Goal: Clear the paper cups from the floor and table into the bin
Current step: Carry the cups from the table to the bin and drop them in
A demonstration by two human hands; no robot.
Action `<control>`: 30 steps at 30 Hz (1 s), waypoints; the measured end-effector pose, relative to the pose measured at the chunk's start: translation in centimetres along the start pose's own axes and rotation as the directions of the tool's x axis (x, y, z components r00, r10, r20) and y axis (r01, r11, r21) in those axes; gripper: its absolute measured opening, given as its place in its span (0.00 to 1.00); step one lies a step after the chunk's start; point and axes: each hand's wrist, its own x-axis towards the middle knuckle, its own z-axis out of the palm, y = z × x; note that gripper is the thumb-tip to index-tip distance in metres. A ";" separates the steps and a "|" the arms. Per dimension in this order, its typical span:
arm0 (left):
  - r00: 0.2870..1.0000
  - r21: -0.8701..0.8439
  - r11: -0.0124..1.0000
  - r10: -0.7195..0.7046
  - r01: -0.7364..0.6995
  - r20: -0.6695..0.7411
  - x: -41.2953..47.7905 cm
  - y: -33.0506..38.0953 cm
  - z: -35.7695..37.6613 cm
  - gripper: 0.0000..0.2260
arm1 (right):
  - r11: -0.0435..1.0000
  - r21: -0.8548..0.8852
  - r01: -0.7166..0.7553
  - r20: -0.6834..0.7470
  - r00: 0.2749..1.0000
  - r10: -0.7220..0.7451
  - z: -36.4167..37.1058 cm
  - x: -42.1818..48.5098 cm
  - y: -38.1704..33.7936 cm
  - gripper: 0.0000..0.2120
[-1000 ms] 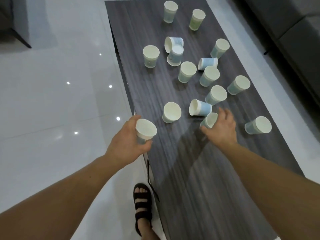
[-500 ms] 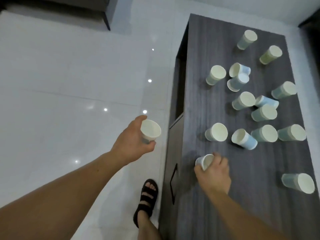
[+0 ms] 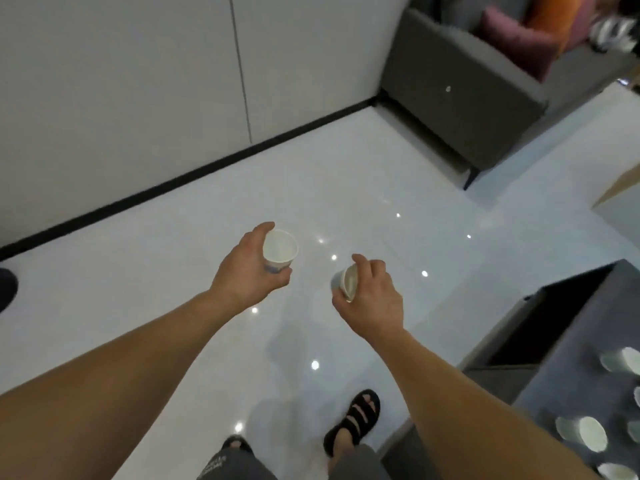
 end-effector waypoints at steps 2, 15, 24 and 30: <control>0.990 -0.010 0.997 -0.082 0.081 -0.111 -3.2 -3.3 -7.1 0.38 | 0.993 -0.004 0.117 0.068 0.991 -0.116 0.2 -0.4 -7.3 0.33; 0.646 -0.204 0.867 -0.479 0.455 -0.595 -16.6 -20.1 -31.9 0.37 | 0.714 0.132 0.688 0.370 0.634 -0.679 7.6 -1.4 -40.4 0.34; 0.424 -0.309 0.736 -0.623 0.602 -0.657 -15.9 -26.8 -39.1 0.39 | 0.555 0.176 0.813 0.427 0.445 -0.787 12.6 4.9 -54.8 0.33; 0.316 -0.366 0.679 -0.662 0.637 -0.680 -16.5 -33.8 -44.3 0.36 | 0.475 0.207 0.855 0.480 0.334 -0.811 17.7 4.3 -66.0 0.33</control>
